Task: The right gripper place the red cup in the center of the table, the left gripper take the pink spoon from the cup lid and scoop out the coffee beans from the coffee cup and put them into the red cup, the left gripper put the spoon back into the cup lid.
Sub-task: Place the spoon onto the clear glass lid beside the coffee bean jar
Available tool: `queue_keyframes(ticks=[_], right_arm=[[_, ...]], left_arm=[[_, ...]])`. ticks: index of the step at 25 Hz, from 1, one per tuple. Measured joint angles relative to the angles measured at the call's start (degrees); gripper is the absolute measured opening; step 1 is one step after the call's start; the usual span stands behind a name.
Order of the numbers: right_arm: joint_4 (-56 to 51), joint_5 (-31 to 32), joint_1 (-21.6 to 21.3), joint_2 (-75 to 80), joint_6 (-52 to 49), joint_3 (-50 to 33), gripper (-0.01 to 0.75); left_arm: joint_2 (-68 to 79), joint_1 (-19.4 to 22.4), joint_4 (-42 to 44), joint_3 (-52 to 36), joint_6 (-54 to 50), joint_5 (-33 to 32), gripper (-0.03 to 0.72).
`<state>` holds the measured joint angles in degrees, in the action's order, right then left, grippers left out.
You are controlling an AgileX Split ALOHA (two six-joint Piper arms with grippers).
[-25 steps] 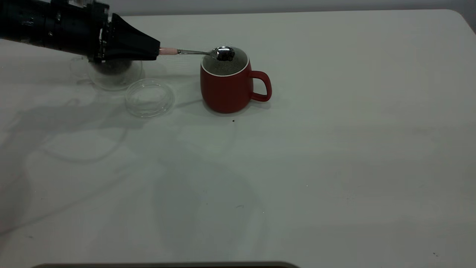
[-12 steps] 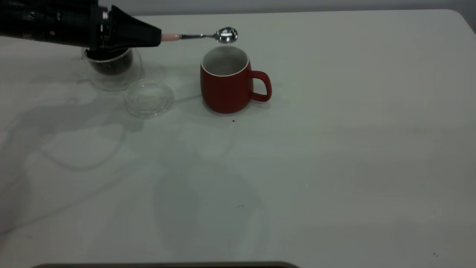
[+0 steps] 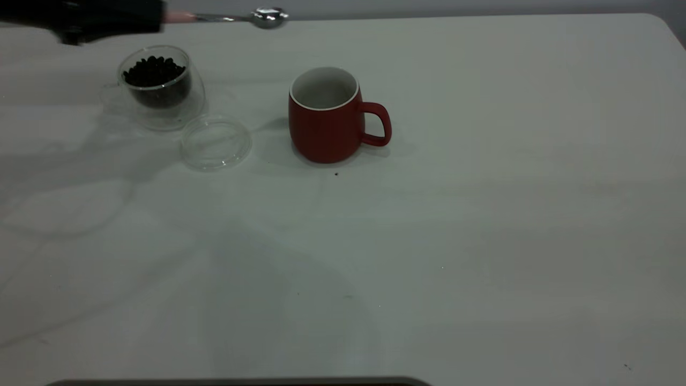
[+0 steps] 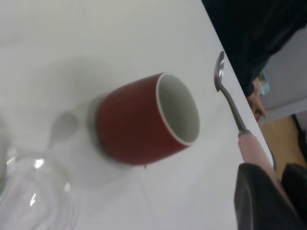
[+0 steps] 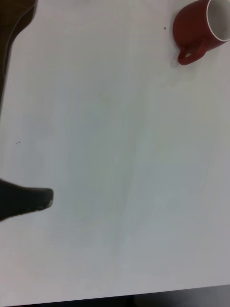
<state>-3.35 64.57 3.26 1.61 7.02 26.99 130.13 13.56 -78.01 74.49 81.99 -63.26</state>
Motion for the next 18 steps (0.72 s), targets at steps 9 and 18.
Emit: queue_keyframes(ticks=[9,18], right_arm=[[0.00,0.00,0.00,0.00,0.00,0.00,0.590],[0.00,0.00,0.00,0.00,0.00,0.00,0.590]], left_arm=[[-0.49,11.43,7.10,-3.96,-4.97,-1.51,0.124],[0.62,12.50,14.58,-4.38,-12.18,0.74,0.124]])
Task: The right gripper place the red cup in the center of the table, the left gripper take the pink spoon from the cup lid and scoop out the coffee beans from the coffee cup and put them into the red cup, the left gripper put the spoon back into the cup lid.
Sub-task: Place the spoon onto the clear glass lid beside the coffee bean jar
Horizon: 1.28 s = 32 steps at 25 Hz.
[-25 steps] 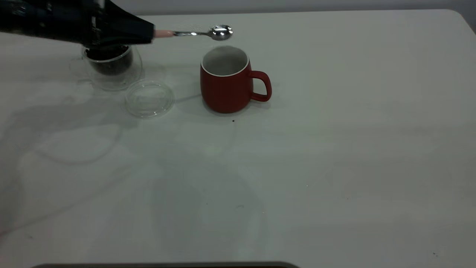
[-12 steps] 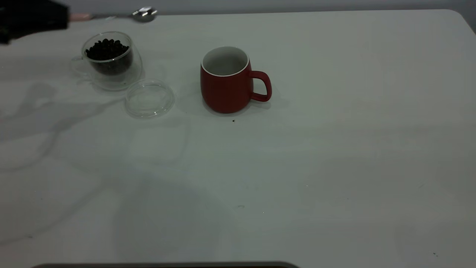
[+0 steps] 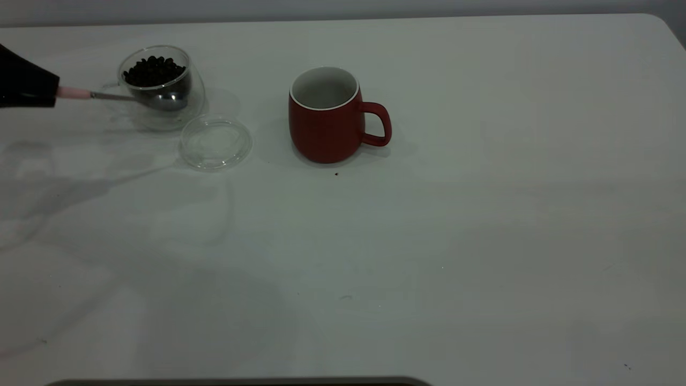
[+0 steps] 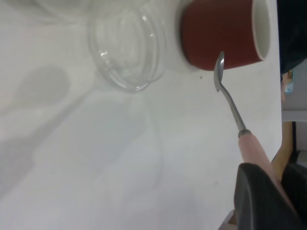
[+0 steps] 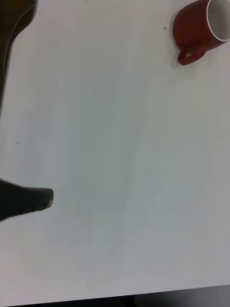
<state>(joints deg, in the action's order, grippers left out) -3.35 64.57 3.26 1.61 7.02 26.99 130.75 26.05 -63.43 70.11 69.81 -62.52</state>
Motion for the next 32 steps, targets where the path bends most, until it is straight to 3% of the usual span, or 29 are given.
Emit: queue_keyframes(ticks=[16,32], right_arm=[[0.00,0.00,0.00,0.00,0.00,0.00,0.590],[0.00,0.00,0.00,0.00,0.00,0.00,0.590]], left_arm=[[9.47,-0.26,-9.76,-0.04,5.98,4.62,0.124],[13.15,-6.94,-17.05,-0.04,9.57,10.31,0.124]])
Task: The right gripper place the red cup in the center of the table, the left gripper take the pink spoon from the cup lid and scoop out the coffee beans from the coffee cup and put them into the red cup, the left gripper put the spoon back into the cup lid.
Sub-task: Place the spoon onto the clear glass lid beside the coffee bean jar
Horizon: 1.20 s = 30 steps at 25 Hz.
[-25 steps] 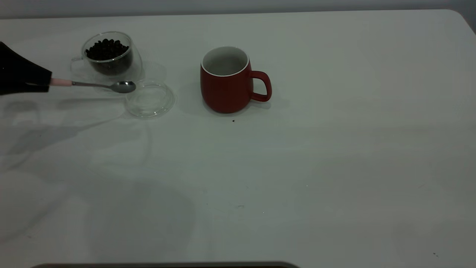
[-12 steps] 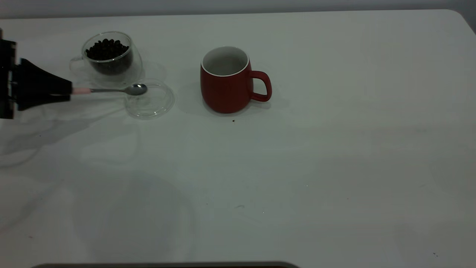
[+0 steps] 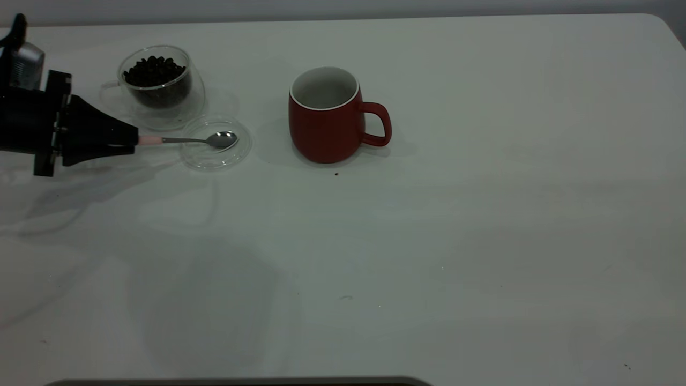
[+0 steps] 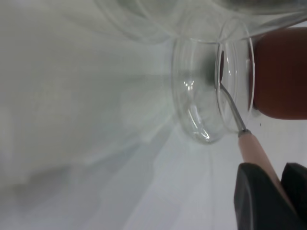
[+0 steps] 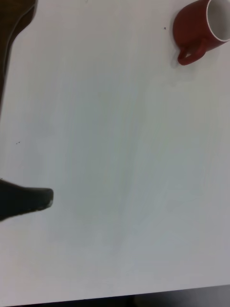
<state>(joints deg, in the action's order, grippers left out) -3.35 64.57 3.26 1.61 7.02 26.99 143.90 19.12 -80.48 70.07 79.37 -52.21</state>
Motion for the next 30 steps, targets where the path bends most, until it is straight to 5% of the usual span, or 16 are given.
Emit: queue_keyframes(ticks=[15,30], right_arm=[[0.00,0.00,0.00,0.00,0.00,0.00,0.590],[0.00,0.00,0.00,0.00,0.00,0.00,0.590]], left_arm=[[0.05,-0.86,-1.14,0.00,0.06,0.62,0.137],[0.11,-0.86,-1.14,0.00,0.06,1.71,0.410]])
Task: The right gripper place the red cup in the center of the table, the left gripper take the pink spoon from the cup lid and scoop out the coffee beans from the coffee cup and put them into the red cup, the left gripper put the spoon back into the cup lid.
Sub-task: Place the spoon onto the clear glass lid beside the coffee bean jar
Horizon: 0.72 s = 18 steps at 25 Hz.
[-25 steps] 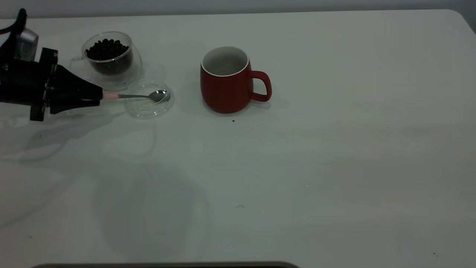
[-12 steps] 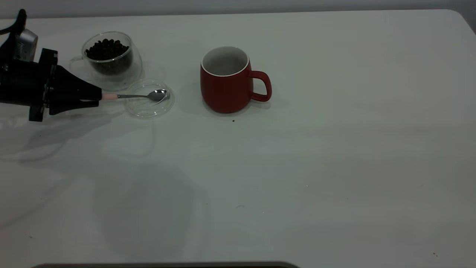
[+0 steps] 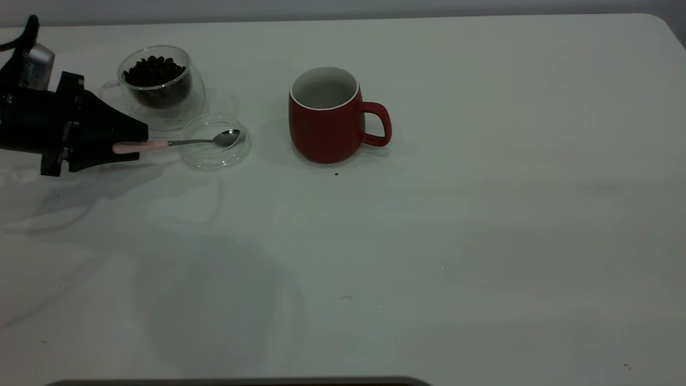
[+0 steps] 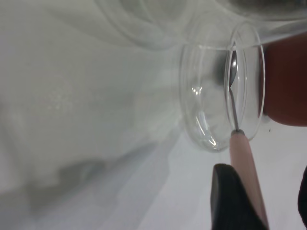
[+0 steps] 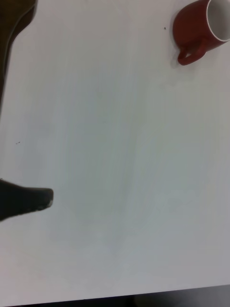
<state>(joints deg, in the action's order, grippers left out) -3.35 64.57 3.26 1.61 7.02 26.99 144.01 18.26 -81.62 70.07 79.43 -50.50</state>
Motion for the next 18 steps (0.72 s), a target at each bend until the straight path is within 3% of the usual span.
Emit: queue_keyframes(ticks=[14,18], right_arm=[[0.00,0.00,0.00,0.00,0.00,0.00,0.590],[0.00,0.00,0.00,0.00,0.00,0.00,0.590]], left_arm=[[-0.52,0.00,-1.45,0.05,-0.34,4.87,0.424],[-4.94,0.00,2.21,0.12,-3.68,6.97,0.424]])
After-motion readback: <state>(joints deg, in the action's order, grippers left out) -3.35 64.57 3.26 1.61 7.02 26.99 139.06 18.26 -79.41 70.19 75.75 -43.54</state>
